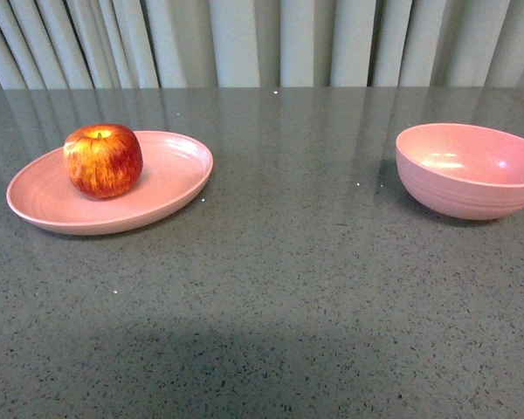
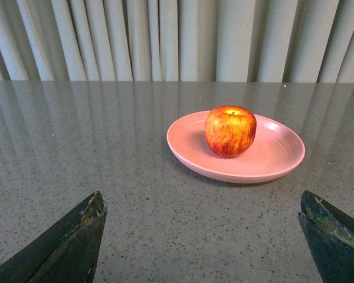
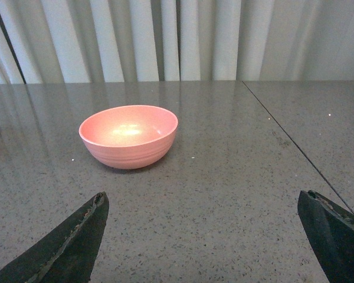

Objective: Move apple from plate to bowl

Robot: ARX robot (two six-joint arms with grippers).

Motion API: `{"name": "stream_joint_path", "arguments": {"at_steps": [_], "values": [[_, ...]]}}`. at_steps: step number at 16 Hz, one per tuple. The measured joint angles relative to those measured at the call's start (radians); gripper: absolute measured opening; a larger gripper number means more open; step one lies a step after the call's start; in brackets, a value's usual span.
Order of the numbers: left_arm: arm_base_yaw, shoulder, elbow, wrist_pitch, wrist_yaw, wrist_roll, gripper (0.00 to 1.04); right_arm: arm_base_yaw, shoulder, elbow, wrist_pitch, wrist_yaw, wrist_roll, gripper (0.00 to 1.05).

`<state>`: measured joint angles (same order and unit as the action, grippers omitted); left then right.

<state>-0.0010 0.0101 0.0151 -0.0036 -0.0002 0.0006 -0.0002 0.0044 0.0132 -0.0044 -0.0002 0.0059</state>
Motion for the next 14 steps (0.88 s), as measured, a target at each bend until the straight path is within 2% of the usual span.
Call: {"name": "stream_joint_path", "arguments": {"at_steps": [14], "values": [[0.0,0.0,0.0,0.0,0.0,0.0,0.98,0.0,0.0,0.0,0.0,0.0,0.0,0.98]]}}
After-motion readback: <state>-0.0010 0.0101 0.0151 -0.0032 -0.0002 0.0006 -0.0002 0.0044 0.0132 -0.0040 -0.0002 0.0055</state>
